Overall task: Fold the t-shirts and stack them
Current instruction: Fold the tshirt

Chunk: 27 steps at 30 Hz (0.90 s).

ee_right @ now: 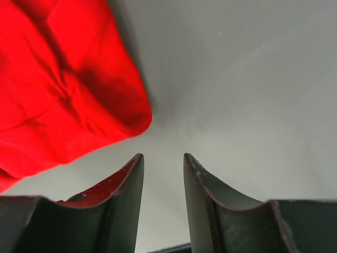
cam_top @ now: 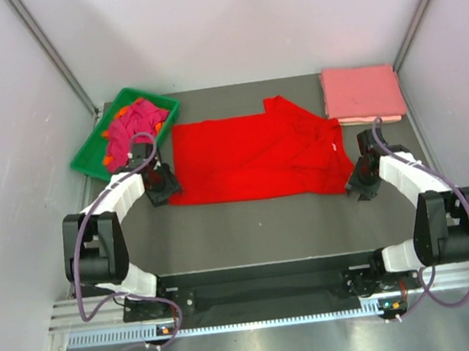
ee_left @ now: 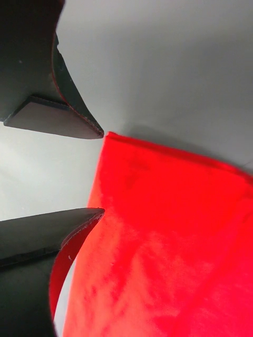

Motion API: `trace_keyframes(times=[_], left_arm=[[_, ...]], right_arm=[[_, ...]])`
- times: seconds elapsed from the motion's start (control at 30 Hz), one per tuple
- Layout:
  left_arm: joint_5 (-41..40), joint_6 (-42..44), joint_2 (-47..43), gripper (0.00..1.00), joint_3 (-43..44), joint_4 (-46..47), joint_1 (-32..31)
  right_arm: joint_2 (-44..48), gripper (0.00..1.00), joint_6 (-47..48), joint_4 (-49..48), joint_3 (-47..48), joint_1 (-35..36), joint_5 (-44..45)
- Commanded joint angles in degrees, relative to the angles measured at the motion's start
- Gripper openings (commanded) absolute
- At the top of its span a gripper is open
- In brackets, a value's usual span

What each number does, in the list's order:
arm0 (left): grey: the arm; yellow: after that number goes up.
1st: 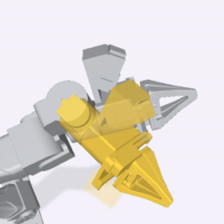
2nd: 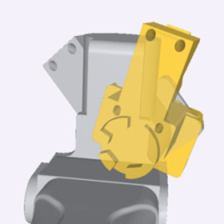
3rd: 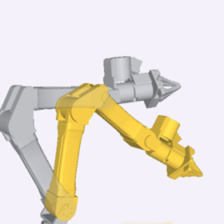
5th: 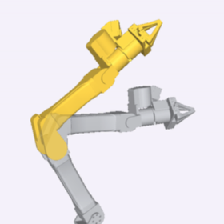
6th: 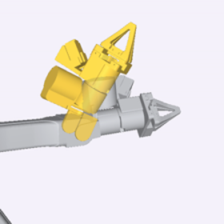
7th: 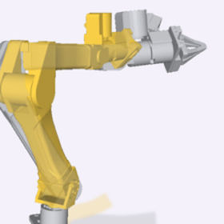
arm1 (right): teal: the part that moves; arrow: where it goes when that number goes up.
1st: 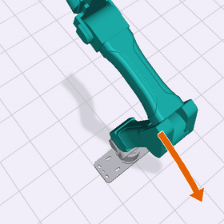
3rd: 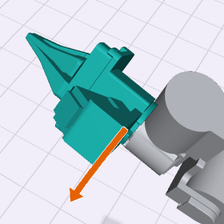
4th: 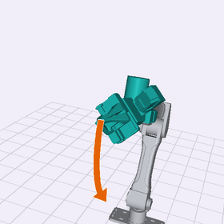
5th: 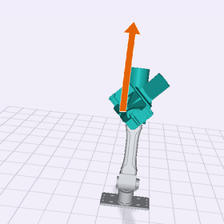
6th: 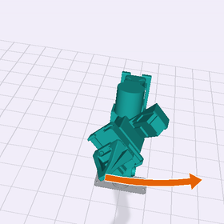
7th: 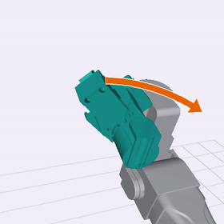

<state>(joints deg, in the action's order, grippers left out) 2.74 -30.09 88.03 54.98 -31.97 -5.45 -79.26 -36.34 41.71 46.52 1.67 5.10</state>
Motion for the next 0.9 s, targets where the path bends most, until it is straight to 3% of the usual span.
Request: trace_keyframes(times=[0.0,0.1,0.57,0.73,0.87], left_arm=[[5.9,-1.0,-0.8,0.59,-1.3,6.9,5.0],[7.9,-1.7,-0.9,0.59,-2.3,9.2,7.5],[6.2,-5.4,2.8,0.56,-4.7,15.5,7.5],[5.2,-7.3,3.1,0.52,-5.9,15.9,7.4],[4.0,-6.7,2.2,0.5,-6.9,14.3,7.1]], right_arm=[[2.4,0.37,-0.8,-8.7,-1.9,-1.2,-3.2],[1.6,0.37,-0.6,-10.9,-3.1,-1.2,-2.9],[-1.7,0.36,-0.2,-19.1,-6.3,-1.2,-1.7],[-2.1,0.34,-0.4,-20.4,-7.0,-1.2,-1.9],[-2.6,0.25,-0.1,-20.3,-7.8,-1.3,-0.8]])
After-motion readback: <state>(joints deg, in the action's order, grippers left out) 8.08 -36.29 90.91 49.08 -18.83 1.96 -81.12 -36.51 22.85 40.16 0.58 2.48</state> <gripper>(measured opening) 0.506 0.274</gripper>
